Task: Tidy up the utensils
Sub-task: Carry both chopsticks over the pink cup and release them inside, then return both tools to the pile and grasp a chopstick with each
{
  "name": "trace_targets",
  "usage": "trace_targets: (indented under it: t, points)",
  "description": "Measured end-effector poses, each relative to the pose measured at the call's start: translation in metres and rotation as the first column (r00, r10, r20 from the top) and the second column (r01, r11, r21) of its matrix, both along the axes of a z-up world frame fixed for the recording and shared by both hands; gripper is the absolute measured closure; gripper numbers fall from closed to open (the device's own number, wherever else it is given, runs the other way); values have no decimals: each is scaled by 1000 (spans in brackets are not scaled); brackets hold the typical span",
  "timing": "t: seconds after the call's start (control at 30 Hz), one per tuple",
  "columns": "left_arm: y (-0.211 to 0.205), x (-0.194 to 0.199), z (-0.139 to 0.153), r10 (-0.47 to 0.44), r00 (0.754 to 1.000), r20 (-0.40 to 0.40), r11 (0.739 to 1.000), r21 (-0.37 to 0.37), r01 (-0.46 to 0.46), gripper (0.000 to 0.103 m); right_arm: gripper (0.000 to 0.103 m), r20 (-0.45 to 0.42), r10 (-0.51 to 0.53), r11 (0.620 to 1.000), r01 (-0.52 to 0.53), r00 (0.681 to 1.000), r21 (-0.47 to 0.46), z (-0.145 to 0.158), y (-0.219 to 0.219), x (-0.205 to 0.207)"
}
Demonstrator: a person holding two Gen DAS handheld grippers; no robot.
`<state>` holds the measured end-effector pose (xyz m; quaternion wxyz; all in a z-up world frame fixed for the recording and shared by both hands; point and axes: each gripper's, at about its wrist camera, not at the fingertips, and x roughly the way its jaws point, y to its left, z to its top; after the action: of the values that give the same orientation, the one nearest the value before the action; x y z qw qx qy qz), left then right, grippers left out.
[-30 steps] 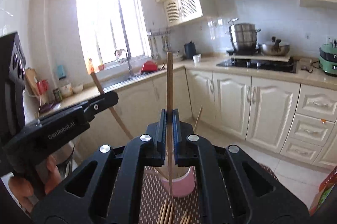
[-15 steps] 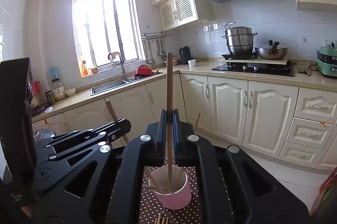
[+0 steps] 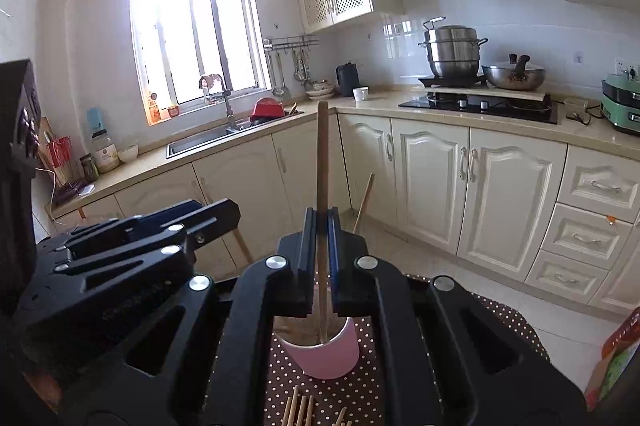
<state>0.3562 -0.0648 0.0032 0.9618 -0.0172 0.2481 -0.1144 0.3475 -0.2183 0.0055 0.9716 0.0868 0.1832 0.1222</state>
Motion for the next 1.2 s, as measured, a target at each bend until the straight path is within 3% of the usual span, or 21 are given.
trace_targets:
  t: [0.17,0.47,0.93,1.13,1.2]
  points:
    - [3,-6,2,22,1000,-1,1000,15,-22,55,96,-40,7,1000,-6,999,20,-7,-4,0]
    - [9,-31,10,28,999,22,999,37,-29,49,96,-55,3,1000,-1,998,23,-4,-7,-18]
    - [27,-94,16,22,999,48,997,76,-25,45,96,-49,13,1000,-12,999,16,6,1,-73]
    - [45,-123,5,19,999,38,994,111,-23,45,96,-89,32,999,-31,996,4,-6,9,-94]
    - [51,-130,-3,21,999,31,991,130,-25,44,92,-105,35,999,-35,994,1,-14,11,-98]
